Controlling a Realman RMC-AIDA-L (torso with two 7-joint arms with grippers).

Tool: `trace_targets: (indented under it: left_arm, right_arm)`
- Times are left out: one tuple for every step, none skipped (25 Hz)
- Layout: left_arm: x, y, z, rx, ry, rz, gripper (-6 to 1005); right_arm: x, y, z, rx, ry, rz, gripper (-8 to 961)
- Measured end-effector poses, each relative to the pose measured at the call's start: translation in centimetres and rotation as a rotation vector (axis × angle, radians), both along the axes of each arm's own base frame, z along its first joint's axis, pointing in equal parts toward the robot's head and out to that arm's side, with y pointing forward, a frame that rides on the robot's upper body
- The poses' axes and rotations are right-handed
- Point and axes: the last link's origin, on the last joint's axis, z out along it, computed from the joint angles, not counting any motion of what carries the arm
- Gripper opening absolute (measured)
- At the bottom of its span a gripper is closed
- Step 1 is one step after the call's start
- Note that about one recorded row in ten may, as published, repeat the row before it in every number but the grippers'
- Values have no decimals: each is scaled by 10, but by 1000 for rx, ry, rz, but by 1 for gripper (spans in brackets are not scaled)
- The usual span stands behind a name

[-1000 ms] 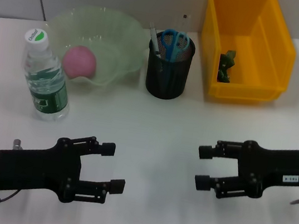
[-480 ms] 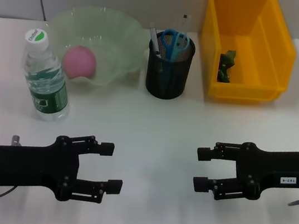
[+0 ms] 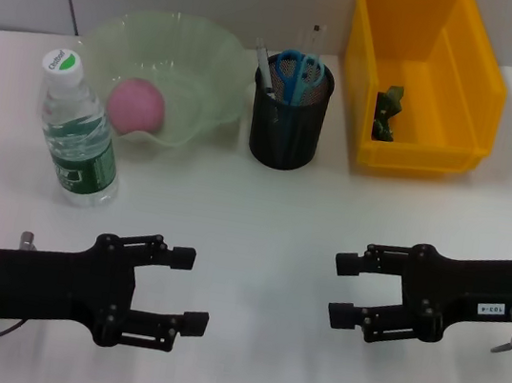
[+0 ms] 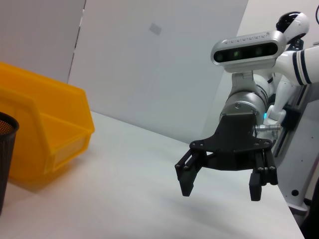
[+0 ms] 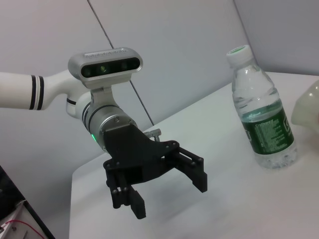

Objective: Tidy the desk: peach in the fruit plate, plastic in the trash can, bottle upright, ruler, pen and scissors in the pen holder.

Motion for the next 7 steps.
trace_targets:
  left_arm:
    - [0, 0, 0, 0, 0, 0, 860]
    - [0, 0, 0, -1, 1, 0, 860]
    - [0, 0, 0, -1, 1, -1, 860]
    - [0, 0, 0, -1, 2, -1, 860]
    - [0, 0, 0, -2, 2, -1, 860]
    - [0, 0, 0, -2, 2, -2, 860]
    - [0, 0, 0, -3, 3, -2, 860]
  right_arm:
    - [0, 0, 0, 0, 0, 0, 817]
    - [0, 0, 0, -1, 1, 0, 817]
    - [-1, 0, -1, -2, 2, 0, 817]
    - [-1, 0, -1, -3, 2, 1, 817]
    - [-1, 0, -1, -4, 2, 1, 817]
    - [-1, 0, -2, -5, 2, 2, 817]
    - [-1, 0, -2, -6, 2, 2, 817]
